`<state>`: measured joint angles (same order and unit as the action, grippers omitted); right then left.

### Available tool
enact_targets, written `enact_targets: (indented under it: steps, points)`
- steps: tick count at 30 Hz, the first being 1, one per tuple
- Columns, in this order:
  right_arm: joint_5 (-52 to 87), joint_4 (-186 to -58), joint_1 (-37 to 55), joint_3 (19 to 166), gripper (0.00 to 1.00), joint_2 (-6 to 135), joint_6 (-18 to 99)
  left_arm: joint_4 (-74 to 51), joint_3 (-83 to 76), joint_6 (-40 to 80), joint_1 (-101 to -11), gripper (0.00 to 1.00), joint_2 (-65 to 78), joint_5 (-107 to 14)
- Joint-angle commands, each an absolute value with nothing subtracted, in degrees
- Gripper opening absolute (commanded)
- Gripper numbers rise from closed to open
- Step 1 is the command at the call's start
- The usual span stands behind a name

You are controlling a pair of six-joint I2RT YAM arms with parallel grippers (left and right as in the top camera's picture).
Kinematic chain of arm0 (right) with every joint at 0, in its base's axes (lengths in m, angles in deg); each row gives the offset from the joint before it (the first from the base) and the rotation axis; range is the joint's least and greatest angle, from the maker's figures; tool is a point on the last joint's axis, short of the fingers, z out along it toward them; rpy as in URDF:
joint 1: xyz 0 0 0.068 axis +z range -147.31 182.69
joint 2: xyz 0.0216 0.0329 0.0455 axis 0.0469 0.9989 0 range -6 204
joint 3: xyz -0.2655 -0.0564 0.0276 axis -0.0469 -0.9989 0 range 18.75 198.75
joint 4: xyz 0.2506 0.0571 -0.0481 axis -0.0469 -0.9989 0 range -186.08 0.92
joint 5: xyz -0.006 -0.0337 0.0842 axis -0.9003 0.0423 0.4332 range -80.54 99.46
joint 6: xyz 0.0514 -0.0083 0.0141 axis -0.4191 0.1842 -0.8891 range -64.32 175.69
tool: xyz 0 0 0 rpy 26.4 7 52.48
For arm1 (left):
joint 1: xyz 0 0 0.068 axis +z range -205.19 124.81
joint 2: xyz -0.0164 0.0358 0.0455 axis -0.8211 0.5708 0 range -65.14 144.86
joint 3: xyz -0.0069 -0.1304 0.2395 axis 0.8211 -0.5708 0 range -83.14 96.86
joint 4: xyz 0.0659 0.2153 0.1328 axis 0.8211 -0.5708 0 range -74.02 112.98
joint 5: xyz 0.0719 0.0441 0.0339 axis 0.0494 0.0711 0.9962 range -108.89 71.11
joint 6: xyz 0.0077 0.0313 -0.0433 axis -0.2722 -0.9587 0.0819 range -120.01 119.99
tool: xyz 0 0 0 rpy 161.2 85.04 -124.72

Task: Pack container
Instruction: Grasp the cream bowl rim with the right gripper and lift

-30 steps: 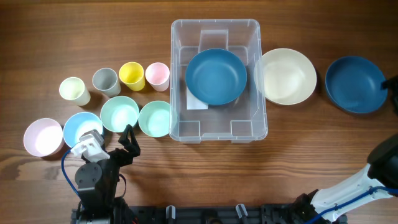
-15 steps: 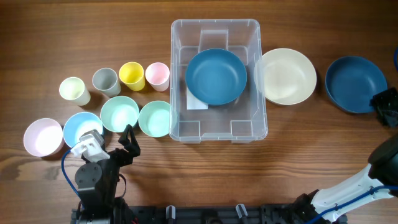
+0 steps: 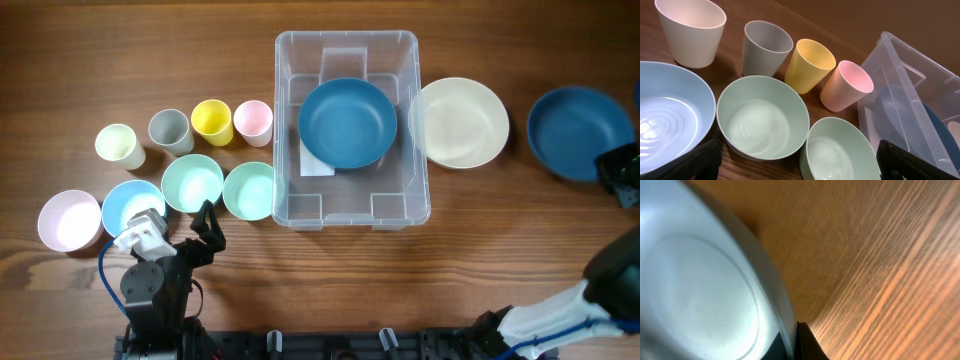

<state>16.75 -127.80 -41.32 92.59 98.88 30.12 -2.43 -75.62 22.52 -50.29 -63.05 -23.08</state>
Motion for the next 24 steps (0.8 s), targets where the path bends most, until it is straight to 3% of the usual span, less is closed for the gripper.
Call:
enact_targets:
  steps: [1,4,6,10,12,17,18,20,22,24]
  points:
    - [25.8,-127.0,-38.5,93.7,0.04,84.7,28.0,-2.2,-75.8,21.2,-50.6,1.0,-63.3,-22.9]
    - [28.4,-127.9,-26.0,93.8,0.04,73.1,28.2,-2.2,-75.8,21.2,-50.6,1.0,-63.3,-22.9]
    - [25.7,-129.5,-11.7,93.8,0.04,69.2,28.9,-2.2,-75.8,21.2,-50.6,1.0,-63.3,-22.9]
    - [7.0,-127.9,16.5,93.8,0.04,74.1,28.7,-2.2,-75.8,21.2,-50.6,1.0,-63.3,-22.9]
    - [1.2,-124.8,22.1,93.8,0.04,79.5,28.7,-2.2,-75.8,21.2,-50.6,1.0,-63.3,-22.9]
    - [2.0,-117.8,22.5,93.8,0.04,93.3,31.5,-2.2,-75.8,21.2,-50.6,1.0,-63.3,-22.9]
    - [4.1,-116.9,22.6,93.8,0.08,94.1,33.7,-2.2,-75.8,21.2,-50.6,1.0,-63.3,-22.9]
    - [9.9,-116.0,22.6,93.9,0.43,93.4,40.7,-2.2,-75.8,21.2,-50.6,1.0,-63.3,-22.9]
    - [8.2,-116.6,21.7,93.9,0.55,86.9,38.7,-2.2,-75.8,21.2,-50.6,1.0,-63.3,-22.9]
    - [6.9,-118.3,18.4,93.9,0.59,81.8,35.5,-2.2,-75.8,21.2,-50.6,1.0,-63.3,-22.9]
